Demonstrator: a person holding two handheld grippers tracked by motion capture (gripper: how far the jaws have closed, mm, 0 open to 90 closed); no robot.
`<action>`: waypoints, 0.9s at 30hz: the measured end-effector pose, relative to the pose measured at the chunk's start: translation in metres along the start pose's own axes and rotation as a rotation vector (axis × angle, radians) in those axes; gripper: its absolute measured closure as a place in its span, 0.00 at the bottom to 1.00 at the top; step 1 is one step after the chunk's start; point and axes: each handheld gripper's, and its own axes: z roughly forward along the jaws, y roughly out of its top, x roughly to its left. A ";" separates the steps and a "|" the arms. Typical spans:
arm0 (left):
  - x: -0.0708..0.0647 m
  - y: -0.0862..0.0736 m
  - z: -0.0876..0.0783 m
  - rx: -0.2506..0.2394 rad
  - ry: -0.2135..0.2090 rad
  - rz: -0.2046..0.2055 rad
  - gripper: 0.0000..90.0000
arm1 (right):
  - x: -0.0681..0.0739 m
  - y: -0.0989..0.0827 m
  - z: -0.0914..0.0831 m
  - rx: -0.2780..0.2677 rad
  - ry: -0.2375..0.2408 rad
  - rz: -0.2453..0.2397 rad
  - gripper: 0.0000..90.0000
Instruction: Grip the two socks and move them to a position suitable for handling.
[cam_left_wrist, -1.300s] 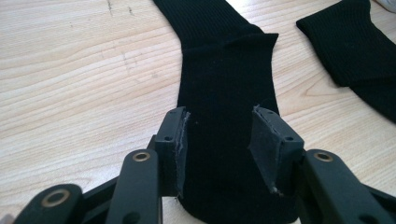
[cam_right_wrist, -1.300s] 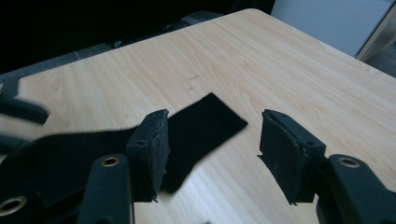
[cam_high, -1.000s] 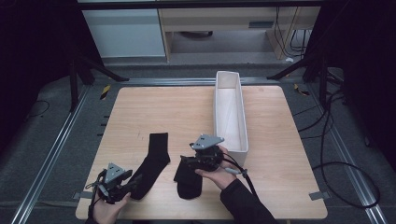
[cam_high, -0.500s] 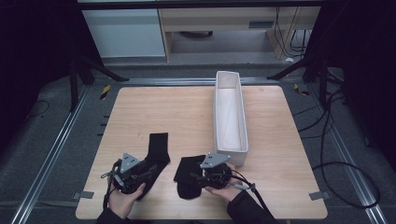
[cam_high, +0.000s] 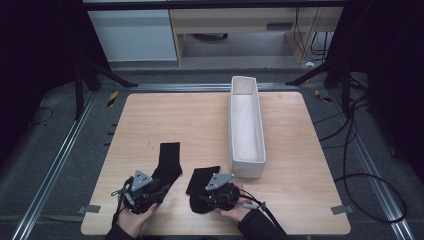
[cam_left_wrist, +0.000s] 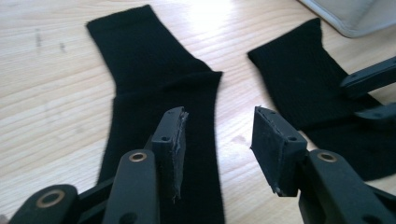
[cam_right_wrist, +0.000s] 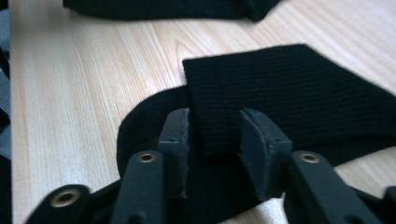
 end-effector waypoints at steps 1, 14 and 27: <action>-0.002 0.000 0.000 -0.001 -0.007 0.004 0.60 | -0.001 0.000 0.000 -0.001 0.005 0.015 0.82; -0.032 -0.001 0.007 0.031 -0.113 0.068 0.62 | -0.010 0.019 -0.017 -0.138 -0.003 0.126 0.94; -0.073 -0.004 0.041 0.121 -0.191 0.191 0.66 | -0.018 0.024 -0.027 -0.197 -0.048 0.166 0.94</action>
